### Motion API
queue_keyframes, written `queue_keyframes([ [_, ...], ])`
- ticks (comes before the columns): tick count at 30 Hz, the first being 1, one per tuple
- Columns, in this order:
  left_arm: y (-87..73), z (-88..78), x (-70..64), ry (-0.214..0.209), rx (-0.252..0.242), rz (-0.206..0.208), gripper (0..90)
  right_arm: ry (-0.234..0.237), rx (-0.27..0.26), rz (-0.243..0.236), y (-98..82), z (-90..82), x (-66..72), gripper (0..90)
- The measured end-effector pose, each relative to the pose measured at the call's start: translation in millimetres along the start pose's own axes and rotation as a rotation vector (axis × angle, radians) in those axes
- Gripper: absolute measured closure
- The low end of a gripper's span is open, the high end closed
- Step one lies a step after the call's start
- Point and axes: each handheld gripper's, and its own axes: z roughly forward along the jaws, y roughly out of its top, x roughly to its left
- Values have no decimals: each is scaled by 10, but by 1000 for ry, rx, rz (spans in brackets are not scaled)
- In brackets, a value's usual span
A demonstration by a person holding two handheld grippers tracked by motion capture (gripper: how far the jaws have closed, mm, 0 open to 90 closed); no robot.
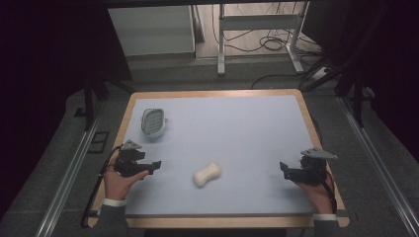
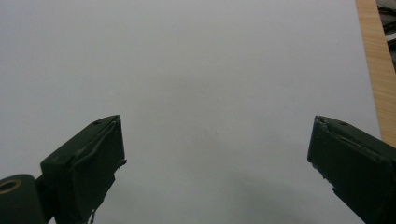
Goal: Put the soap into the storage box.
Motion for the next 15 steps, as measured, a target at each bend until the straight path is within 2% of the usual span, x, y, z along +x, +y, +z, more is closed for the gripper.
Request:
queue_keyframes([
  [6, 2, 2, -13, -3, -8, 2, 223, -2, -1, -10, -15, 0, 12, 37],
  [9, 12, -30, -37, -24, -20, 3, 224, -11, -11, -1, -14, -31, 3, 37],
  [15, 20, -60, -48, -17, -26, 5, 223, -11, -21, 4, -13, -54, -16, 39],
])
